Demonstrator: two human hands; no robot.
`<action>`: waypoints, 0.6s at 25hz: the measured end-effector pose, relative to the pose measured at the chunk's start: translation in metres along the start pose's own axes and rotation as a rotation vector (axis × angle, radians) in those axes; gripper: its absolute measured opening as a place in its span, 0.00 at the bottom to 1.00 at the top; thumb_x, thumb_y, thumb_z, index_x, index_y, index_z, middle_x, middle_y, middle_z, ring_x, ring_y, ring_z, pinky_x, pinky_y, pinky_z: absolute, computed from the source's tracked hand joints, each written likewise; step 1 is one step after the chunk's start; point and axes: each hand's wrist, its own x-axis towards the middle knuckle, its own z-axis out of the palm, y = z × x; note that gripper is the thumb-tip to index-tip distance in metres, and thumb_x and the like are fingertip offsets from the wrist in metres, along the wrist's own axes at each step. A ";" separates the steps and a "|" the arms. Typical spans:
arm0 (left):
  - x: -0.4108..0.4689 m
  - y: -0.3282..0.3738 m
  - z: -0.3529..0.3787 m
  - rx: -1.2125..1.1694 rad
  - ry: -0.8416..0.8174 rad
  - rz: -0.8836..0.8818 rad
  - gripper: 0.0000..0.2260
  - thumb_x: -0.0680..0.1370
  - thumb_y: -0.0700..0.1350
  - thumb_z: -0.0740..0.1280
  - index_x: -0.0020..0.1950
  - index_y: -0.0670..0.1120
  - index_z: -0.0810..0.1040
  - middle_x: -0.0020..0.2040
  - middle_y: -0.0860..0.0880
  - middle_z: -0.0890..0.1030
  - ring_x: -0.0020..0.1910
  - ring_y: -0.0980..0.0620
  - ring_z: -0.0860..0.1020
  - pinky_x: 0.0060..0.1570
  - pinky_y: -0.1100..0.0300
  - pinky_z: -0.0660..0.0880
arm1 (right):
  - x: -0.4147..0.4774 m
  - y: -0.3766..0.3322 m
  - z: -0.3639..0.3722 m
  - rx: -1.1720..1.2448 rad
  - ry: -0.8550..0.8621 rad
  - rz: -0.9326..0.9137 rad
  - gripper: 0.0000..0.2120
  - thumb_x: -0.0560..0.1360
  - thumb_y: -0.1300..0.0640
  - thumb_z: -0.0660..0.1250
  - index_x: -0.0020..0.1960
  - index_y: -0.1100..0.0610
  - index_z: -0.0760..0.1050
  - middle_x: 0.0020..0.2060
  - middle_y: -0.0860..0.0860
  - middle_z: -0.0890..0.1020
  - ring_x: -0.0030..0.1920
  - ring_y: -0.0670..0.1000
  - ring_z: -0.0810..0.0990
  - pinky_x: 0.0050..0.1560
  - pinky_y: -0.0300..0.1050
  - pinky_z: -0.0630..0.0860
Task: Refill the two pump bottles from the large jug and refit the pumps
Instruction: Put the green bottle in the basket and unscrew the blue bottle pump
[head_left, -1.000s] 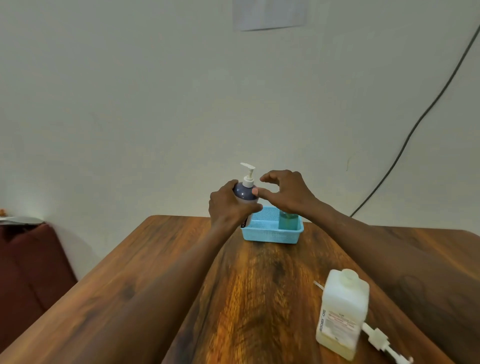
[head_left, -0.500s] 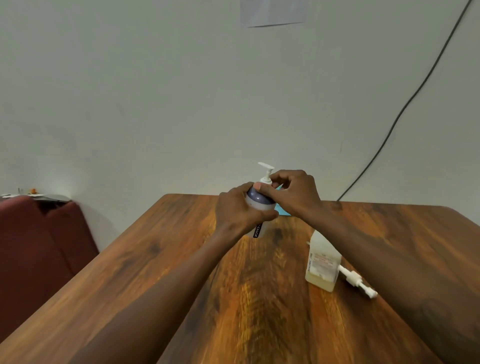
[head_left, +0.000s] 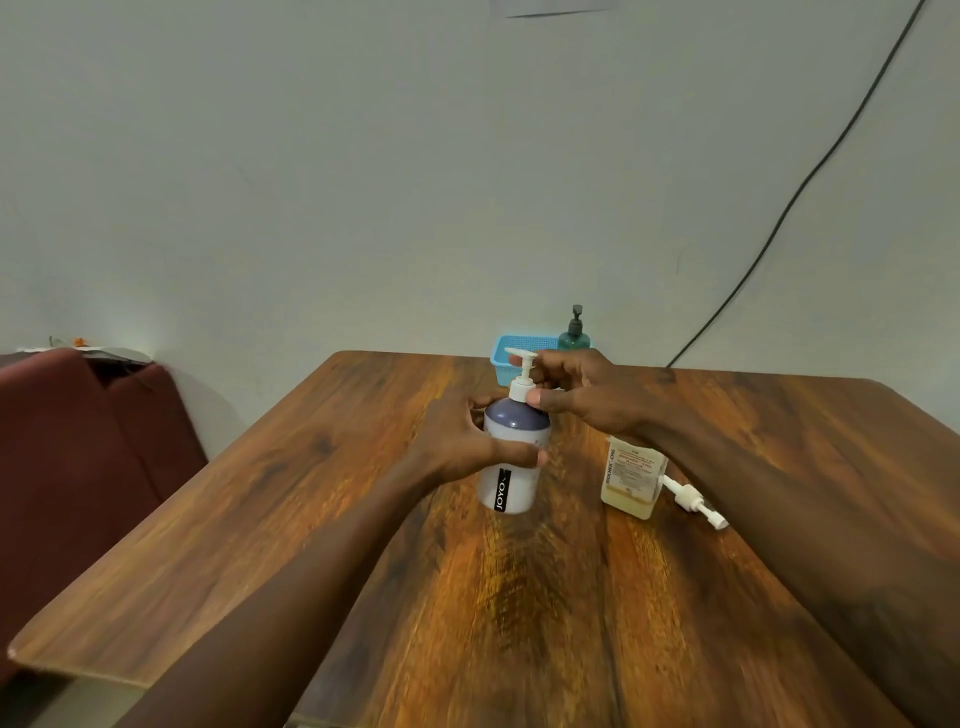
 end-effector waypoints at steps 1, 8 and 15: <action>-0.002 0.000 0.001 0.053 0.038 0.019 0.22 0.65 0.54 0.84 0.56 0.54 0.83 0.46 0.56 0.86 0.44 0.60 0.84 0.43 0.66 0.80 | -0.001 0.000 0.000 0.023 0.007 0.034 0.20 0.77 0.60 0.74 0.67 0.52 0.77 0.59 0.51 0.82 0.61 0.51 0.82 0.57 0.39 0.81; -0.011 -0.003 0.017 0.246 0.113 0.106 0.25 0.64 0.60 0.82 0.56 0.56 0.80 0.43 0.60 0.82 0.42 0.60 0.82 0.39 0.67 0.78 | -0.002 -0.011 0.015 -0.359 0.227 0.077 0.22 0.68 0.40 0.79 0.50 0.56 0.83 0.44 0.52 0.86 0.44 0.54 0.83 0.42 0.40 0.81; -0.013 -0.015 0.021 0.253 0.122 0.117 0.35 0.60 0.68 0.74 0.63 0.54 0.82 0.48 0.56 0.85 0.44 0.60 0.82 0.44 0.58 0.83 | -0.006 -0.005 0.010 -0.070 -0.022 0.109 0.34 0.70 0.65 0.77 0.71 0.47 0.70 0.63 0.47 0.81 0.60 0.46 0.82 0.56 0.42 0.82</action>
